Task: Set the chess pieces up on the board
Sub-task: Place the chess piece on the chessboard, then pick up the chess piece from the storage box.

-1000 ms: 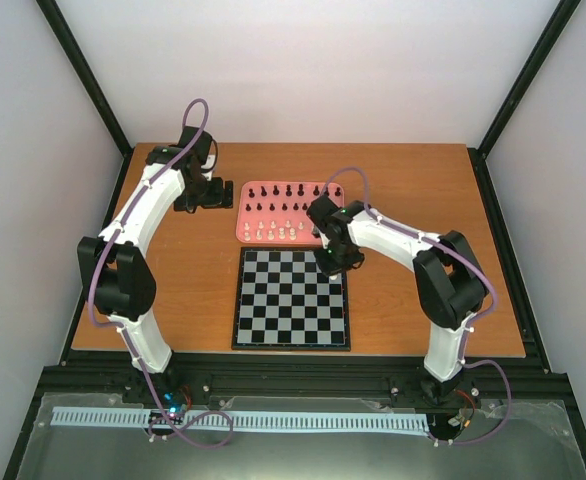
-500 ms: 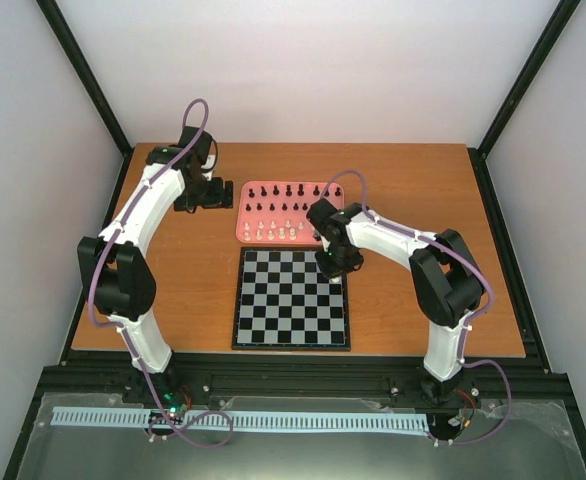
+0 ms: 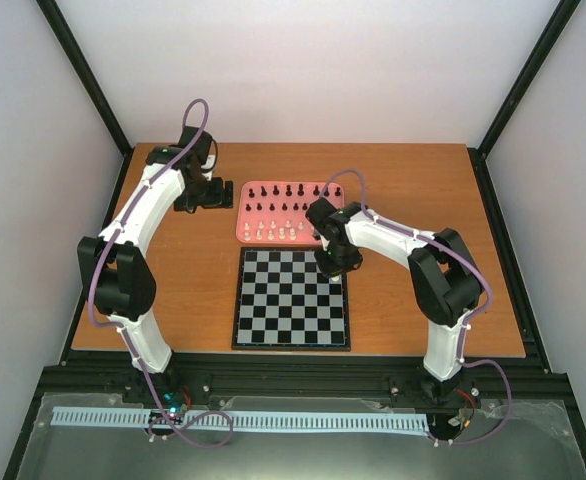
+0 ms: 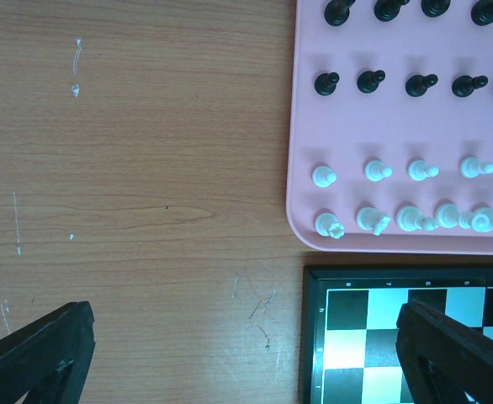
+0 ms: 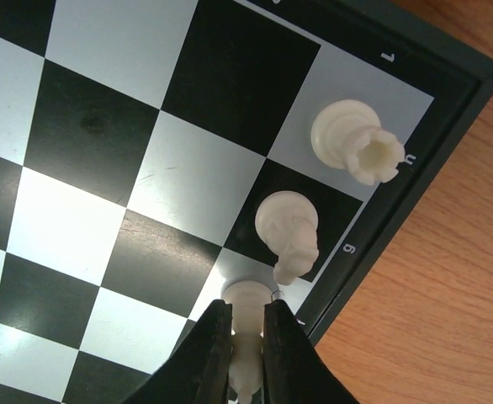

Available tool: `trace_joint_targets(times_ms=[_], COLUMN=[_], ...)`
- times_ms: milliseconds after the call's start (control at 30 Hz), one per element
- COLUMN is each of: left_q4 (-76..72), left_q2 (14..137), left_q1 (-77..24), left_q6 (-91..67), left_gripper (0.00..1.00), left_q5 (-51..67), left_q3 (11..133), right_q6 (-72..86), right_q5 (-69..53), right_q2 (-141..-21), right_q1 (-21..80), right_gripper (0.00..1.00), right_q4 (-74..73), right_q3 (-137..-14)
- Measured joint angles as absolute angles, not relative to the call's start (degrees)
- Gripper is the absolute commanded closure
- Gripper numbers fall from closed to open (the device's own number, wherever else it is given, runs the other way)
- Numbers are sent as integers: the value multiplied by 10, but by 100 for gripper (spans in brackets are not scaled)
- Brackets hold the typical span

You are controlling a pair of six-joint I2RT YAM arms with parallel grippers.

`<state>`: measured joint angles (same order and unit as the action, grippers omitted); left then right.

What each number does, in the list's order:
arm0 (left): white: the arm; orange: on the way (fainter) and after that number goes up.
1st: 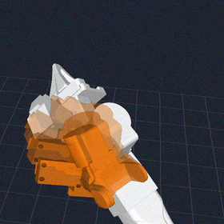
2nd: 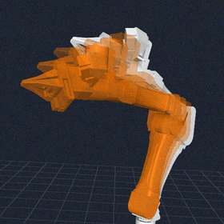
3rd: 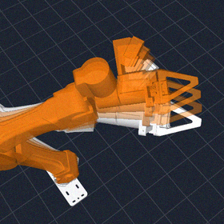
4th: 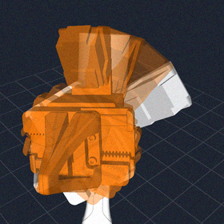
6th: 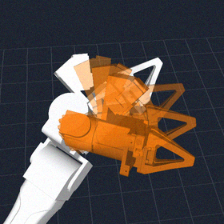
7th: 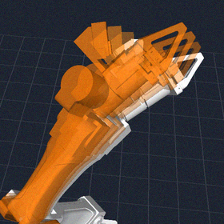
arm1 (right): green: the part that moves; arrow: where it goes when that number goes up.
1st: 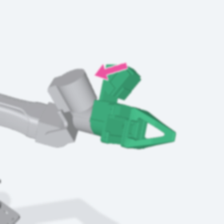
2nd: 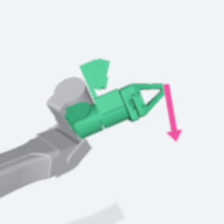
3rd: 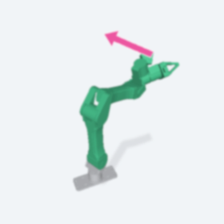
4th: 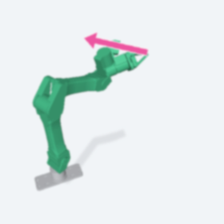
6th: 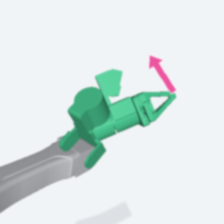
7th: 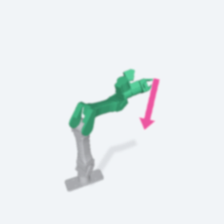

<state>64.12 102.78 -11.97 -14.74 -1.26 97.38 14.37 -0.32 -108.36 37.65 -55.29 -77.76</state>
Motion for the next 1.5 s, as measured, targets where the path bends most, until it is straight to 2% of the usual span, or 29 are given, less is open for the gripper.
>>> trace_joint_targets(times_ms=[133, 267, 367, 433, 667, 933, 1167, 1500], left_q4=[641, 641, 641, 641, 641, 642, 642, 642], left_q2=[1028, 1028, 1028, 1028, 1028, 1028, 1028, 1028], left_q1=[-120, -120, -120, -120, -120, -120, -120, -120], left_q6=[-147, -147, -147, -147, -147, -147, -147, -147], left_gripper=[0, 0, 0, 0, 0, 0, 0, 0], left_q5=[-13, -13, -13, -13, -13, -13, -13, -12], left_q3=[974, 974, 974, 974, 974, 978, 980, 980], right_q6=[143, 141, 136, 134, 124, 110, 116, 114], right_q5=[-5, -9, -11, -11, -4, 2, -29, -41], right_q2=[-1084, -1084, -1084, -1084, -1083, -1177, -1306, -1339], right_q1=[376, 376, 376, 376, 377, 377, 377, 377], right_gripper=[77, 55, 44, 41, 40, 49, 51, 55], right_q4=[-553, -554, -558, -565, -634, -649, -635, -630], right_q3=[-778, -778, -780, -788, -928, -1173, -1208, -1232])
